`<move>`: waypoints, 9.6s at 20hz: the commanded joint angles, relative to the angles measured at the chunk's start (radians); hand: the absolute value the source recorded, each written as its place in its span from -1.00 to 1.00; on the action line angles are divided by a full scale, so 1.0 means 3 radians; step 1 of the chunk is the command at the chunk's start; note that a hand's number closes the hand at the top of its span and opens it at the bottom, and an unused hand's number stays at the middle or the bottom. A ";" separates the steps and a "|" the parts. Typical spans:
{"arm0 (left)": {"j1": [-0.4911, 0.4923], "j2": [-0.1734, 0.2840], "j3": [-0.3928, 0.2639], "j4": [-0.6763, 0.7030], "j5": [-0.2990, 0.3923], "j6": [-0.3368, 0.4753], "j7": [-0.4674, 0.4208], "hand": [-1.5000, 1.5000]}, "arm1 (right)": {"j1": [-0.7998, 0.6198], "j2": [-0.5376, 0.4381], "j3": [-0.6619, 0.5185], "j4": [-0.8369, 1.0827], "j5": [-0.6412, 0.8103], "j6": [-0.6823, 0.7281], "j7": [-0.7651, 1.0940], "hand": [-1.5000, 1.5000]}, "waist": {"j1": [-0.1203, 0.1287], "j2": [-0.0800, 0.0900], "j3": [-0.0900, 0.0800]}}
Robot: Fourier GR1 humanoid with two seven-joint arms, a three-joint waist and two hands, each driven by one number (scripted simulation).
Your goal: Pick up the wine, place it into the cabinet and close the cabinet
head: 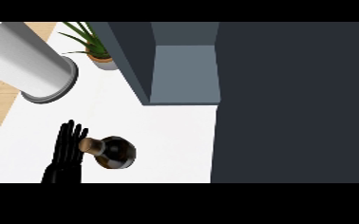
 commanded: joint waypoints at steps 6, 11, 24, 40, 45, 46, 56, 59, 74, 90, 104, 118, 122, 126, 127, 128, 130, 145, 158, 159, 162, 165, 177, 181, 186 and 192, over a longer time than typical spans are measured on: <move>-0.0231 -0.0209 0.0001 0.0586 -0.0099 -0.0081 -0.0298 -1.00 | 0.0228 0.0050 -0.0053 -0.0593 -0.0269 0.0006 0.0123 -1.00 | -0.0011 0.0001 0.0002; -0.0172 -0.0181 0.0027 0.0494 -0.0052 -0.0147 -0.0215 -1.00 | -0.0030 0.0016 -0.0080 -0.0579 -0.0267 -0.0131 0.0350 -1.00 | 0.0010 0.0000 0.0002; -0.0473 -0.0298 0.0228 0.1555 -0.0086 -0.0492 -0.0830 -1.00 | 0.0341 0.0248 0.0290 -0.0624 0.0104 -0.0042 0.0057 -1.00 | -0.0008 0.0001 0.0000; -0.0845 -0.0402 0.0275 0.1823 0.0042 -0.0862 -0.0791 1.00 | 0.0122 0.0006 -0.0243 -0.0429 -0.0360 0.0100 0.0173 -1.00 | -0.0006 0.0004 0.0003; -0.0728 -0.0297 0.0184 0.1787 -0.0190 -0.0938 -0.1055 1.00 | -0.0216 0.0111 0.0015 -0.0291 -0.0122 -0.0103 0.0383 -1.00 | 0.0025 0.0004 0.0001; -0.0891 -0.0339 0.0161 0.1968 -0.0312 -0.0832 -0.1073 1.00 | -0.0006 0.0089 -0.0052 -0.0454 -0.0157 -0.0016 0.0320 -1.00 | 0.0004 0.0004 0.0002; -0.0933 0.0244 0.0562 0.1843 -0.0159 -0.1114 -0.0958 1.00 | -0.0026 0.0027 -0.0245 -0.0413 -0.0293 0.0050 0.0311 -1.00 | 0.0008 0.0002 0.0002; -0.0843 0.0131 0.0508 0.1521 -0.0325 -0.0847 -0.1061 1.00 | -0.0028 0.0088 -0.0154 -0.0390 -0.0211 0.0053 0.0268 -1.00 | 0.0019 0.0001 0.0002; -0.0620 0.0064 0.0297 0.0030 -0.0106 -0.0765 -0.0177 1.00 | 0.0021 0.0127 -0.0254 -0.0384 -0.0303 0.0105 0.0243 -1.00 | 0.0008 -0.0004 0.0006; -0.1318 -0.0384 -0.0413 -0.0864 -0.0670 0.0021 0.1207 1.00 | 0.0135 0.0137 -0.0265 -0.0529 -0.0418 0.0155 0.0316 -1.00 | -0.0022 -0.0003 0.0004; -0.2469 -0.0503 -0.0942 -0.0408 -0.0893 0.1235 0.1733 1.00 | 0.0165 0.0213 -0.0258 -0.0495 -0.0394 0.0174 0.0281 -1.00 | -0.0018 0.0000 0.0003; -0.2989 -0.0504 -0.1080 0.0359 -0.0890 0.1759 0.1465 1.00 | 0.0230 0.0229 -0.0216 -0.0407 -0.0291 0.0266 0.0107 -1.00 | -0.0017 0.0004 0.0003; -0.3084 -0.0504 -0.1093 0.0446 -0.0633 0.1948 0.1389 1.00 | -0.0075 0.0123 -0.0219 -0.0426 -0.0304 0.0132 0.0369 -1.00 | -0.0021 0.0005 0.0002; -0.3071 -0.0504 -0.1135 0.0630 -0.0316 0.2073 0.1053 1.00 | 0.0091 0.0239 -0.0127 -0.0389 -0.0172 0.0195 0.0186 -1.00 | -0.0026 0.0006 0.0001; -0.3004 -0.0504 -0.1251 0.0844 -0.0074 0.2156 0.0611 1.00 | 0.0082 0.0257 -0.0079 -0.0241 -0.0150 0.0265 0.0058 -1.00 | -0.0052 0.0016 0.0001; -0.3006 -0.0504 -0.1072 0.0848 -0.0082 0.1919 0.0643 1.00 | 0.0324 0.0293 -0.0152 -0.0252 -0.0208 0.0365 -0.0113 -1.00 | -0.0037 0.0012 0.0002; -0.2899 -0.0504 -0.1167 0.0827 -0.0008 0.1984 0.0555 1.00 | -0.0012 0.0122 -0.0417 -0.0318 -0.0503 0.0235 0.0176 -1.00 | -0.0027 0.0008 0.0001; -0.2933 -0.0504 -0.1001 0.1548 -0.0244 0.1891 0.0125 1.00 | 0.0153 0.0132 -0.0301 -0.0375 -0.0410 0.0300 0.0185 -1.00 | -0.0017 0.0006 0.0002; -0.3034 -0.0503 -0.0573 0.2276 0.0108 0.1422 -0.0361 1.00 | 0.0246 0.0136 -0.0318 -0.0340 -0.0426 0.0373 0.0045 -1.00 | -0.0043 0.0015 0.0001; -0.3308 -0.0504 -0.0769 0.2114 0.0164 0.1719 -0.0078 1.00 | -0.0057 0.0129 -0.0231 -0.0428 -0.0369 0.0126 0.0374 -1.00 | -0.0039 0.0009 -0.0001; -0.3328 -0.0431 -0.0382 0.2353 0.0128 0.1274 -0.0123 1.00 | 0.0176 0.0276 -0.0148 -0.0317 -0.0241 0.0262 0.0051 -1.00 | -0.0022 0.0011 0.0001; -0.3522 -0.0503 -0.0349 0.2741 0.0310 0.1267 -0.0339 1.00 | 0.0184 0.0240 -0.0139 -0.0474 -0.0332 0.0238 0.0177 -1.00 | -0.0078 0.0018 0.0000; -0.4020 -0.0504 -0.0346 0.3433 0.0379 0.1501 -0.0512 1.00 | 0.0044 0.0134 -0.0324 -0.0302 -0.0494 0.0237 0.0239 -1.00 | -0.0070 0.0016 0.0002; -0.4425 -0.0433 0.0051 0.3904 0.0273 0.1261 -0.0755 1.00 | 0.0102 0.0285 -0.0076 -0.0168 -0.0238 0.0271 0.0027 -1.00 | -0.0085 0.0034 0.0001; -0.4443 -0.0503 0.0034 0.4006 0.0313 0.1471 -0.0881 1.00 | -0.0050 0.0134 -0.0243 -0.0317 -0.0405 0.0192 0.0285 -1.00 | -0.0073 0.0024 0.0000; -0.4710 -0.0504 0.0369 0.4483 0.0461 0.1210 -0.1090 1.00 | 0.0253 0.0265 -0.0084 -0.0257 -0.0297 0.0363 0.0001 -1.00 | -0.0155 0.0053 0.0001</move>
